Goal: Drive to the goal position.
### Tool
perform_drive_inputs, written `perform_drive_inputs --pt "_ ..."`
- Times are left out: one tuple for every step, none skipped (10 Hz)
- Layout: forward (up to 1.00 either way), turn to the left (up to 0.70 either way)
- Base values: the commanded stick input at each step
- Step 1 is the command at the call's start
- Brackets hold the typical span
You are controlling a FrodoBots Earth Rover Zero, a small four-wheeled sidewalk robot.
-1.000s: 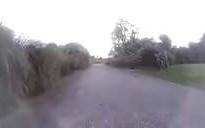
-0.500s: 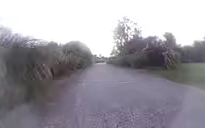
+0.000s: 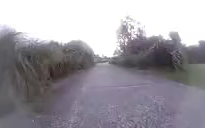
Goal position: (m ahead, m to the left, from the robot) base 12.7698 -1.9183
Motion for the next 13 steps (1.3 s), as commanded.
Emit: perform_drive_inputs --pt "0.85 0.0" --pt "0.85 0.0" --pt "0.85 0.0" --pt "0.85 0.0" --pt "0.85 0.0" --pt "0.85 0.0" --pt "0.85 0.0" --pt "0.85 0.0" --pt "0.85 0.0" --pt "0.85 0.0" --pt "0.85 0.0" --pt "0.85 -0.11" --pt "0.85 -0.23"
